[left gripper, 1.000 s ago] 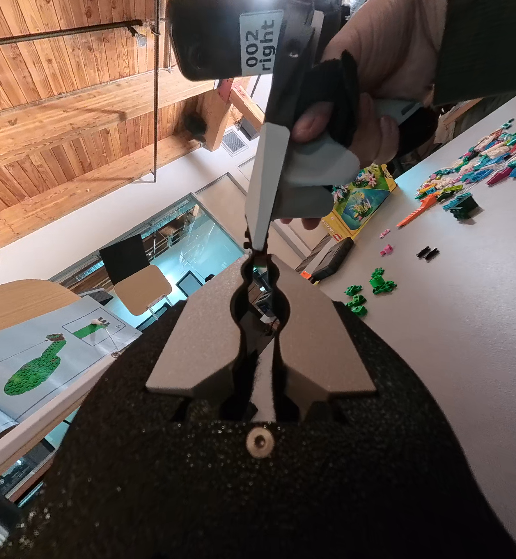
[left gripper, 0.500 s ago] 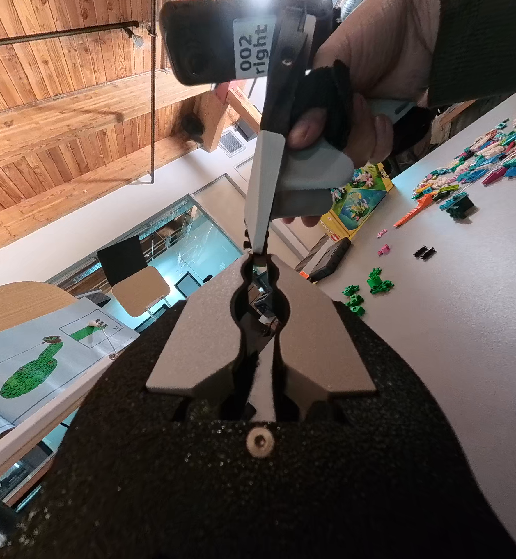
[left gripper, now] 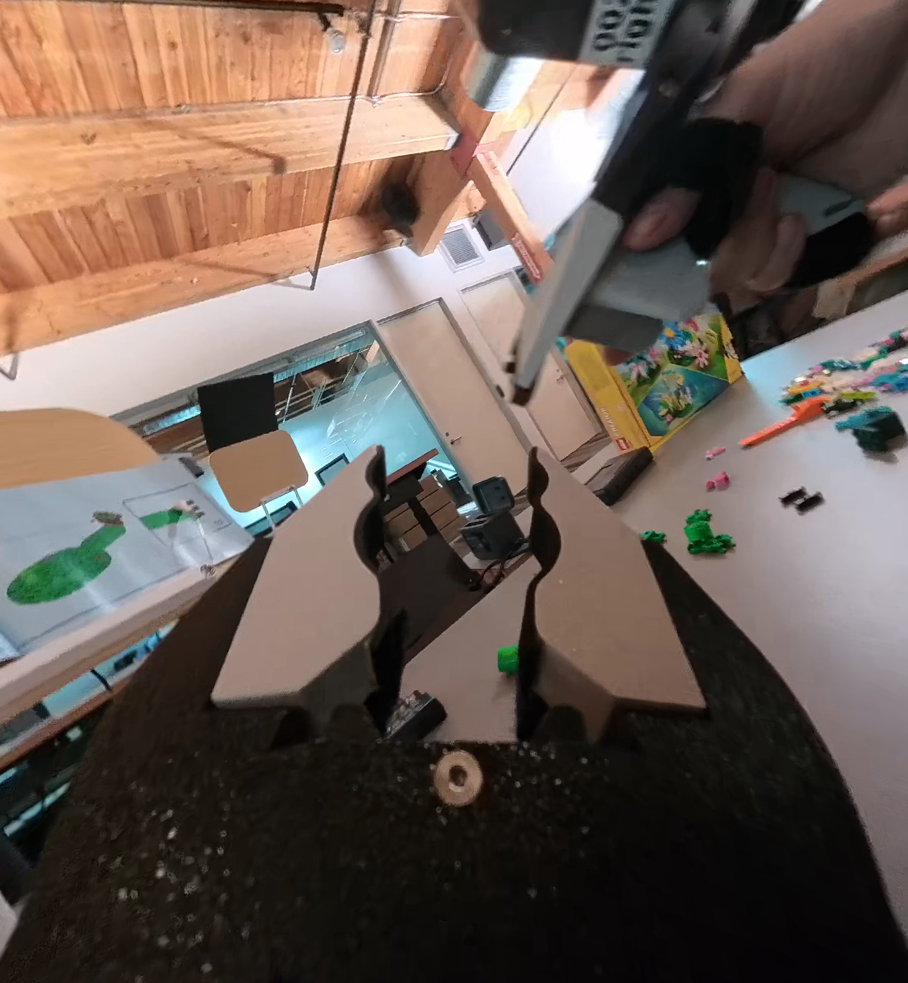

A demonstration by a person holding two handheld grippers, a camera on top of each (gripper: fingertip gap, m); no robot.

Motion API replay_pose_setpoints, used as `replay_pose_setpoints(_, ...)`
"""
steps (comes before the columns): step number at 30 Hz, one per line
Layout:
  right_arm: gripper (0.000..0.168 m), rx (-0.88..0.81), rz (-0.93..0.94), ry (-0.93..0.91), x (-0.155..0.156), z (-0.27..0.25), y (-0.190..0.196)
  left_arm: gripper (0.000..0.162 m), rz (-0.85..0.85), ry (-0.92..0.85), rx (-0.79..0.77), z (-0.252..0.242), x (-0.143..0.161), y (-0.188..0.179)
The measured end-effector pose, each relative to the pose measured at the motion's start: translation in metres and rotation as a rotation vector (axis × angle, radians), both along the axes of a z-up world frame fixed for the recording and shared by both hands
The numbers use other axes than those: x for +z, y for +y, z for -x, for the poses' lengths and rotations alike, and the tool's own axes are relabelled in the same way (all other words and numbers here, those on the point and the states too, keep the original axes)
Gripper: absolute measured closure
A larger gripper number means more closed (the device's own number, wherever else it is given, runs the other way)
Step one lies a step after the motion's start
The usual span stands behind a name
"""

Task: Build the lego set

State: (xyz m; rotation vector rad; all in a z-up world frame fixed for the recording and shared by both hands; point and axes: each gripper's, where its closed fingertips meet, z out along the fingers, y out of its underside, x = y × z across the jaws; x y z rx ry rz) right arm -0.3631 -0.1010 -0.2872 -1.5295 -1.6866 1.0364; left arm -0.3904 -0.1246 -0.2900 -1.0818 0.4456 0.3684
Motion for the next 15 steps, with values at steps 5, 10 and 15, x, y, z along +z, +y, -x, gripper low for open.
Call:
replay_pose_setpoints(5, 0.151, 0.106, -0.113, -0.064, -0.036, -0.014, 0.004, 0.11, -0.025, -0.179, 0.013, 0.027, 0.007, -0.002)
replay_pose_setpoints(10, 0.151, 0.177, -0.026, -0.234, -0.104, -0.03, -0.003, 0.113, -0.028, -0.228, 0.023, 0.035, 0.008, -0.002)
replay_pose_setpoints(15, 0.151, 0.254, -0.112, -0.189, -0.123, -0.019, -0.025, 0.115, -0.018, -0.228, 0.014, 0.032, 0.007, -0.001)
